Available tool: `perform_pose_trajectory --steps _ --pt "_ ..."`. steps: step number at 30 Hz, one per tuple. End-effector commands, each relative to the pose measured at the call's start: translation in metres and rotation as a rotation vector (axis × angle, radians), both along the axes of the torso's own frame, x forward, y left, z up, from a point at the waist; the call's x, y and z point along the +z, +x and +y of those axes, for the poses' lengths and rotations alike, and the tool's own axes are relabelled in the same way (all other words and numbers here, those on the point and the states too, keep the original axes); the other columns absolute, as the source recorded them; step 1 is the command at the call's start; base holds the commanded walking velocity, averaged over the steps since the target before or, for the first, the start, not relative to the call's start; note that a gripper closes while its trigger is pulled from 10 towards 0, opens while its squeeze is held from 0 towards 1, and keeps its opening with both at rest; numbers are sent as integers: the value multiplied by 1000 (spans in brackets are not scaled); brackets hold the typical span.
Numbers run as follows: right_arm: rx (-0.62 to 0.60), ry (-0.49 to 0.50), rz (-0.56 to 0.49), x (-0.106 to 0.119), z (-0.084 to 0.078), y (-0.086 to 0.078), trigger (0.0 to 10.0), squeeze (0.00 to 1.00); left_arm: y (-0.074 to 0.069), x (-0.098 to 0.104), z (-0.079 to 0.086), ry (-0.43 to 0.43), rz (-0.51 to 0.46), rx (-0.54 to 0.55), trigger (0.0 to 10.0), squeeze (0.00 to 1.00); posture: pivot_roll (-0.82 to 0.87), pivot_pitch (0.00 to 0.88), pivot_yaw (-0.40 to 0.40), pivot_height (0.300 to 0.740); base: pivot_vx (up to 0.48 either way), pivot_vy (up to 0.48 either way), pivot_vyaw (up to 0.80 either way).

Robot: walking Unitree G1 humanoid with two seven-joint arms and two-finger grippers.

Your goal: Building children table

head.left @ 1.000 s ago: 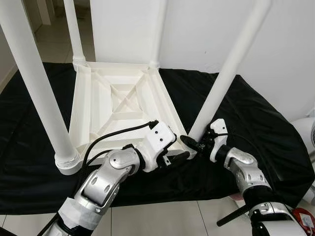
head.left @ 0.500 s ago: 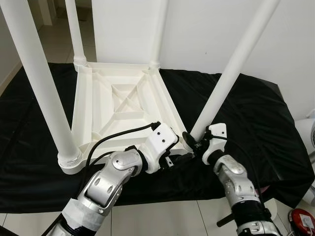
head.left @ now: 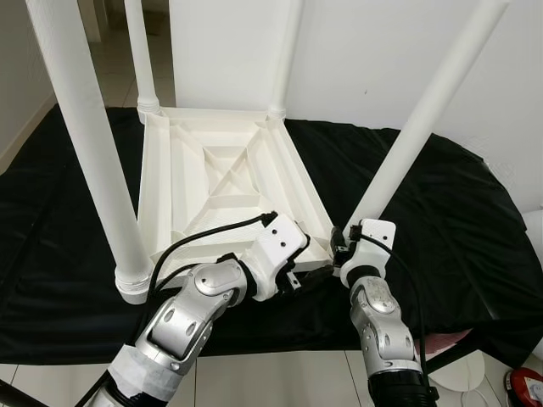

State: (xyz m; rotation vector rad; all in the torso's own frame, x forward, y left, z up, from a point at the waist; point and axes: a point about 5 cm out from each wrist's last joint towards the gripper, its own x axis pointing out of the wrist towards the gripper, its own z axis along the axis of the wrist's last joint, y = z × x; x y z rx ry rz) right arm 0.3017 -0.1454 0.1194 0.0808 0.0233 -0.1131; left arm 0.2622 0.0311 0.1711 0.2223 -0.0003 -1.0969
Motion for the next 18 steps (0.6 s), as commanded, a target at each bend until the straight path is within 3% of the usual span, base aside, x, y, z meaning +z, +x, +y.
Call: perform_pose_trajectory --steps 1,2,7,13,15,16,17,18 --pt "-43 -44 47 -12 -9 -9 10000 51 -3 0 -4 -9 -5 -18 10000 0 -29 0 -125 740 0 0 0" --pt "-29 -35 45 -10 -8 -10 10000 1000 -3 0 -4 -10 -4 -19 10000 0 -29 0 -125 740 0 0 0" --pt "36 22 17 -5 -10 -11 10000 1000 -4 -1 -4 -10 -2 -16 10000 0 -23 0 -129 740 0 0 0" --pt "112 4 -16 -2 -15 -10 10000 1000 -5 0 -3 -11 0 -14 10000 0 -21 0 -128 740 0 0 0" --pt "173 -10 -22 -1 -20 -8 10000 941 -5 -1 -3 -11 1 -14 10000 0 -21 0 -128 740 0 0 0" --pt "233 -30 -29 1 -26 -7 10000 0 -6 -1 -3 -10 2 -14 10000 0 -21 0 -128 740 0 0 0" --pt "233 -30 -29 1 -26 -7 10000 0 -6 -1 -3 -10 2 -14 10000 0 -21 0 -128 740 0 0 0" --pt "307 -38 -33 3 -29 -6 10000 0 -6 -1 -2 -9 3 -14 10000 0 -17 0 -124 740 0 0 0"
